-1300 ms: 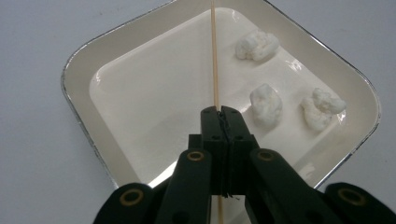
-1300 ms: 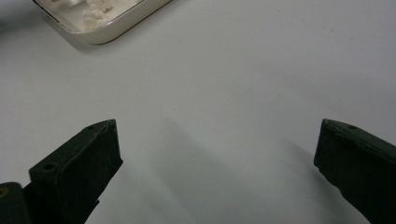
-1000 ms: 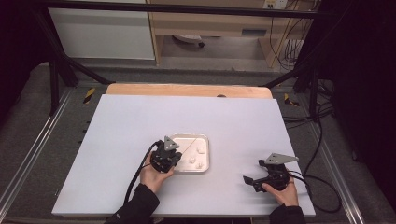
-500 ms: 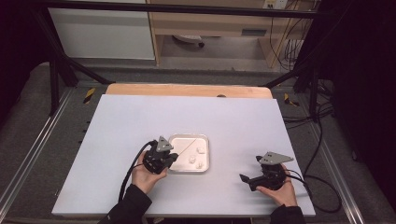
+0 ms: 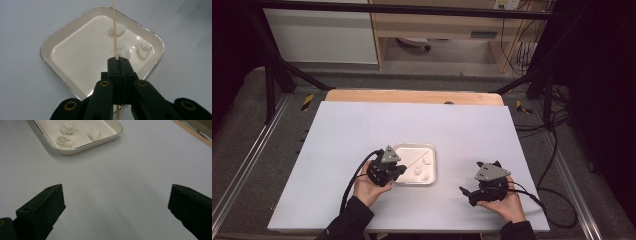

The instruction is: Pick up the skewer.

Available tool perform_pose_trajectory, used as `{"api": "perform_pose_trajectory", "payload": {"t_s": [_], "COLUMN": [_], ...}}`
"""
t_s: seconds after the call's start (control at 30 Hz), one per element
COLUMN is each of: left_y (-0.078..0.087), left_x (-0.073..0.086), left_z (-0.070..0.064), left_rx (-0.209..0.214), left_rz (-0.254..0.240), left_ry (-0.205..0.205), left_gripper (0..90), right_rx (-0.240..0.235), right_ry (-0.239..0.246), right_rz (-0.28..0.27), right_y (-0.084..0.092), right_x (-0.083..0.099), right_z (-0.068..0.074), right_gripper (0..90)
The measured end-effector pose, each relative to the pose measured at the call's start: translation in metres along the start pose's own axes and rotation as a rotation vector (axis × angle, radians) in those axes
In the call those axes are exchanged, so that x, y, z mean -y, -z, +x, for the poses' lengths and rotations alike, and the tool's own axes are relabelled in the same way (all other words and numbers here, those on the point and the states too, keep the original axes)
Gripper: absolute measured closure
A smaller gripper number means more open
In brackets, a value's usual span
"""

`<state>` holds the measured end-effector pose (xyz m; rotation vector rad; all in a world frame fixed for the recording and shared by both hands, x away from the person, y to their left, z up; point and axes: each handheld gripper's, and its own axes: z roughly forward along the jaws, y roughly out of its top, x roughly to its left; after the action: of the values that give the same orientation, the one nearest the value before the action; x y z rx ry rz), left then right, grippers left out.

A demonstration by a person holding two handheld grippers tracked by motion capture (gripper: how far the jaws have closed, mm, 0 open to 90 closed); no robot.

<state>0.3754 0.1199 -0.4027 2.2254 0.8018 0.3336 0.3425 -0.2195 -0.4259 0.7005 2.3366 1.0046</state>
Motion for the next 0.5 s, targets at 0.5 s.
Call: {"api": "perform_pose_trajectory", "payload": {"t_s": [0.5], "left_y": [-0.007], "left_x": [-0.017], "left_z": [-0.015], "left_rx": [0.05], "left_rz": [0.019], "left_ry": [-0.073], "left_gripper": [88.9], "right_rx": [0.039], "right_ry": [0.214], "right_rz": [0.034], "right_y": [-0.011], "right_x": [-0.024], "right_z": [0.018], "right_gripper": [5.5]}}
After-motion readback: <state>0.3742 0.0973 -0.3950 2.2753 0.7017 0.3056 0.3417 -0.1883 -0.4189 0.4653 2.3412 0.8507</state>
